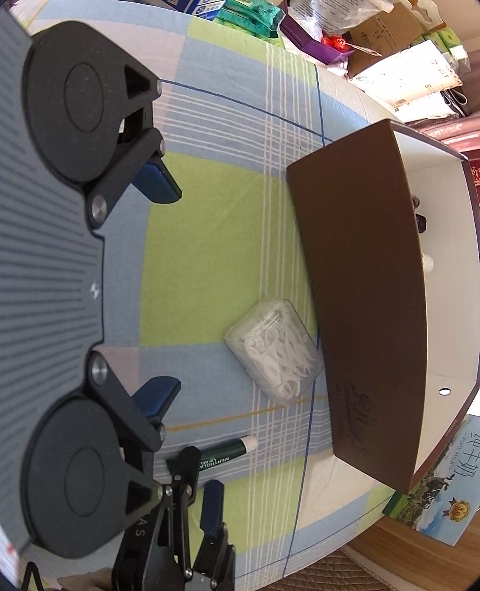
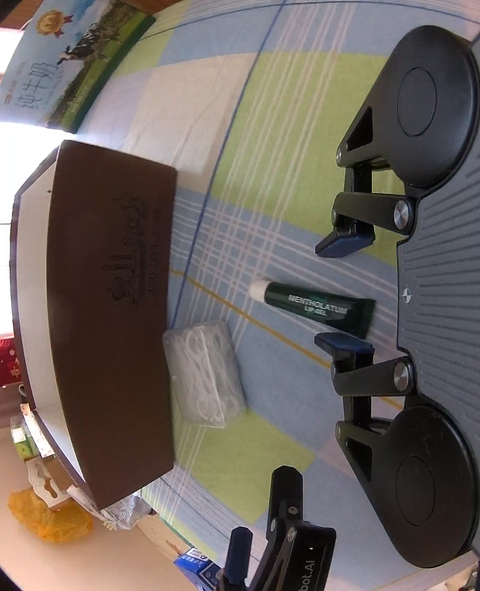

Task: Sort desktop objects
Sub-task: 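Grasp the green lip gel tube with the right tool while the left tool grasps the floss pick box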

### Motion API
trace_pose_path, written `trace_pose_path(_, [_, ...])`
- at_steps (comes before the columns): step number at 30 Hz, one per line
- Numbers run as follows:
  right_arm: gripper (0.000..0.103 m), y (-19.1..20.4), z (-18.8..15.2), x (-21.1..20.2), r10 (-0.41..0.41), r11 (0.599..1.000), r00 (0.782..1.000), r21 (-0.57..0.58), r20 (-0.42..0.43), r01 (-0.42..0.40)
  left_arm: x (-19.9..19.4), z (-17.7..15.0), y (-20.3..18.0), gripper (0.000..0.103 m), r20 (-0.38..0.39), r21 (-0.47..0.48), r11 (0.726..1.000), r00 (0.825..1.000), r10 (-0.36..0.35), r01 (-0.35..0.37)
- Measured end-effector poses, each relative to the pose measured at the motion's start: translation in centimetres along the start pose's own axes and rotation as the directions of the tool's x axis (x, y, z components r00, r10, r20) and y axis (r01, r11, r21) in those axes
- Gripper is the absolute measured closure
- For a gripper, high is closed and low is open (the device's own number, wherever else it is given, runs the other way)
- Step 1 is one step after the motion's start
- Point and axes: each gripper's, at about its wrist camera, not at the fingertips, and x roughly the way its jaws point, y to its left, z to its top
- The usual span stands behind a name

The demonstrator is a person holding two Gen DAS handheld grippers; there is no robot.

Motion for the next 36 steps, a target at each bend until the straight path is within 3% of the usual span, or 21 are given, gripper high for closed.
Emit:
trace_pose_path(5, [0.07,-0.1,0.2,0.2,-0.014,0.999,1.0,-0.034,0.017,0.015,0.6,0.6,-0.2,0.005,0.002,0.026,1.0,1.0,-0.006,0.006])
trace_pose_path(10, [0.087,-0.8,0.2,0.3,-0.033,0.998,0.999,-0.054,0.034,0.035,1.1,1.2,-0.4,0.005,0.009,0.056,0.998,1.0,-0.026,0.026])
trace_pose_path(18, [0.087,-4.5,-0.2,-0.3,-0.102,0.994,0.994,0.034,0.041,0.1,2.2,2.5,-1.4,0.008,0.052,0.179,0.982,0.996,-0.066,0.056])
trace_pose_path(29, [0.087,-8.4,-1.2,-1.9,-0.158,0.979,0.987,0.138,0.036,0.152,5.2,6.2,-3.7,0.012,0.099,0.361,0.926,0.983,-0.156,0.111])
trace_pose_path(32, [0.087,-8.6,-1.5,-2.1,-0.162,0.977,0.986,0.147,0.037,0.155,6.2,6.9,-4.2,0.019,0.079,0.387,0.914,0.983,-0.167,0.125])
trace_pose_path(36, [0.087,-8.7,-1.6,-2.3,-0.16,0.976,0.986,0.155,0.037,0.153,7.0,7.0,-4.4,0.036,0.054,0.389,0.91,0.983,-0.178,0.143])
